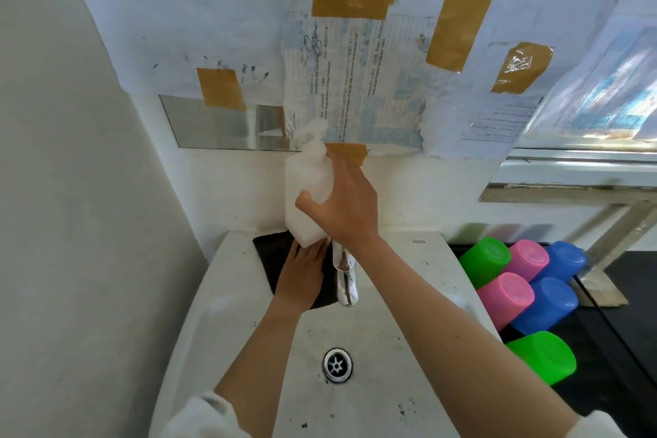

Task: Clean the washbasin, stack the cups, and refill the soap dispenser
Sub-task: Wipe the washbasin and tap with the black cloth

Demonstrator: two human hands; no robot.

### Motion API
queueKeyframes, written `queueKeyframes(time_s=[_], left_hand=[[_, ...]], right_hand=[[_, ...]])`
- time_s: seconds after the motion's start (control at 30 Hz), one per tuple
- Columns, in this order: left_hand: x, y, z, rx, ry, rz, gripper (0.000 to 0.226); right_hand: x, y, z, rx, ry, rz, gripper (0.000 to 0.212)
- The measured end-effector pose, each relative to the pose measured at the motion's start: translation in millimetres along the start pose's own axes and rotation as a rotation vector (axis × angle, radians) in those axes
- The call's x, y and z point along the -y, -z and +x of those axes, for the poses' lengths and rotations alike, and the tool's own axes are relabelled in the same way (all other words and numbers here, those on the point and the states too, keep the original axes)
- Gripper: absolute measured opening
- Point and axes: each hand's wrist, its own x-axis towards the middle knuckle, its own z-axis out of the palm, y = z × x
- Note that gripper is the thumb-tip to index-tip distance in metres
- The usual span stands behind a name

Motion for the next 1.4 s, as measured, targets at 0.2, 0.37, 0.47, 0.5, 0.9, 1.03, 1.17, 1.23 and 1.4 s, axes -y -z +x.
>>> queueKeyframes(time_s=[0.2, 0.37, 0.47, 0.5, 0.9, 1.03, 1.17, 1.23, 1.4], left_hand=[[13.2, -16.5, -22.4, 0.141, -0.010, -0.128, 0.054], [43.0, -17.3, -30.5, 0.117, 0.054, -0.166, 0.102], [67.9, -11.8, -38.4, 0.101, 0.213, -0.161, 0.084], [77.4, -12.0, -42.4, 0.094, 0.293, -0.165, 0.069], [83.8, -16.1, -58.2, -0.163, 0.587, -0.211, 0.064], [46.2, -17.4, -22.1, -0.026, 0.338, -0.225, 0.095], [10.1, -13.3, -6.9, 0.094, 0.137, -0.150, 0.069], [5.2, -19.7, -17.1, 0.099, 0.075, -0.046, 0.067], [34.8, -22.7, -22.8, 0.071, 0.138, -0.080, 0.085]], right_hand=[[-1.2, -0.8, 0.1, 0.008, -0.003, -0.006, 0.069], [2.5, -0.1, 0.0, 0.028, 0.000, -0.013, 0.069], [5.5, 0.3, -1.7, 0.044, -0.004, -0.013, 0.068], [6.6, 0.5, -2.3, 0.048, -0.009, -0.010, 0.067], [16.2, -10.5, -0.8, 0.062, 0.006, 0.011, 0.072], [17.3, -14.5, 2.7, 0.076, -0.018, 0.022, 0.075], [15.8, -13.1, 2.1, 0.063, -0.031, 0.022, 0.075], [13.4, -11.5, 1.8, 0.050, -0.040, 0.021, 0.073], [11.8, -10.4, 1.4, 0.030, -0.057, 0.027, 0.071]])
